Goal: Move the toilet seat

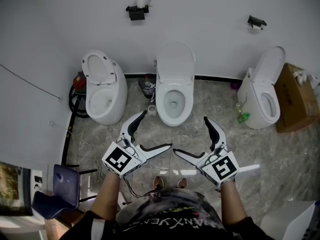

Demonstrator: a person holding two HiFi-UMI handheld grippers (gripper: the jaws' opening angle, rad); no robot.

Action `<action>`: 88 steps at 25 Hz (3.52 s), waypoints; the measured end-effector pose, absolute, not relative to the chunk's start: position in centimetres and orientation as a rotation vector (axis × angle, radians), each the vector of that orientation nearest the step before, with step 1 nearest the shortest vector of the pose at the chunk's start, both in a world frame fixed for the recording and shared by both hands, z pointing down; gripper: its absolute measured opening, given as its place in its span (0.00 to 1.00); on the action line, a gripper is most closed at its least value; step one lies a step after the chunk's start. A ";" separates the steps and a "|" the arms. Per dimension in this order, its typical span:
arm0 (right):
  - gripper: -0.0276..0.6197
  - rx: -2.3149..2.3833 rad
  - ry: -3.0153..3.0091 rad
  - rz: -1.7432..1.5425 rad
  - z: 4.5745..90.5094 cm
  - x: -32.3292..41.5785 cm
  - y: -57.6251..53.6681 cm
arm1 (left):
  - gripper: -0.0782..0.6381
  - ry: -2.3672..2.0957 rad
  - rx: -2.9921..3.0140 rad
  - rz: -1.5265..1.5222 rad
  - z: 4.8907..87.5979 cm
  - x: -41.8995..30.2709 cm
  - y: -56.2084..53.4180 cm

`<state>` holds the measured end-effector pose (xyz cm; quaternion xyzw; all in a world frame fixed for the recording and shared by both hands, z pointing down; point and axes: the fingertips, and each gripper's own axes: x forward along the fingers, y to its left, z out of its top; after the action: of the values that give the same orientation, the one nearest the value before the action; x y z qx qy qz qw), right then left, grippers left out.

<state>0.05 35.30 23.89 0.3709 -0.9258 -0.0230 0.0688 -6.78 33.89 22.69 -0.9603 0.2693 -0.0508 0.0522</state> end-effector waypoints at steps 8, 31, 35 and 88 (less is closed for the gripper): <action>0.94 1.149 -2.781 -0.077 23.7 1.6 35.6 | 0.84 0.849 -2.900 -0.155 22.4 -6.6 34.6; 0.94 1.076 -2.806 -0.124 25.6 7.5 39.8 | 0.84 0.930 -2.868 -0.175 24.4 -0.4 39.8; 0.94 1.079 -2.801 -0.125 26.6 7.7 38.2 | 0.84 0.926 -2.868 -0.174 25.3 0.0 38.4; 0.94 1.284 -2.365 0.529 57.0 6.3 -7.0 | 0.84 1.179 -3.351 -0.447 58.3 -6.7 -6.7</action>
<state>6.33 -7.05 57.00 0.4590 -0.8452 0.1889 0.1982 -6.67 -6.71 58.34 -0.9135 0.3215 -0.1219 -0.2175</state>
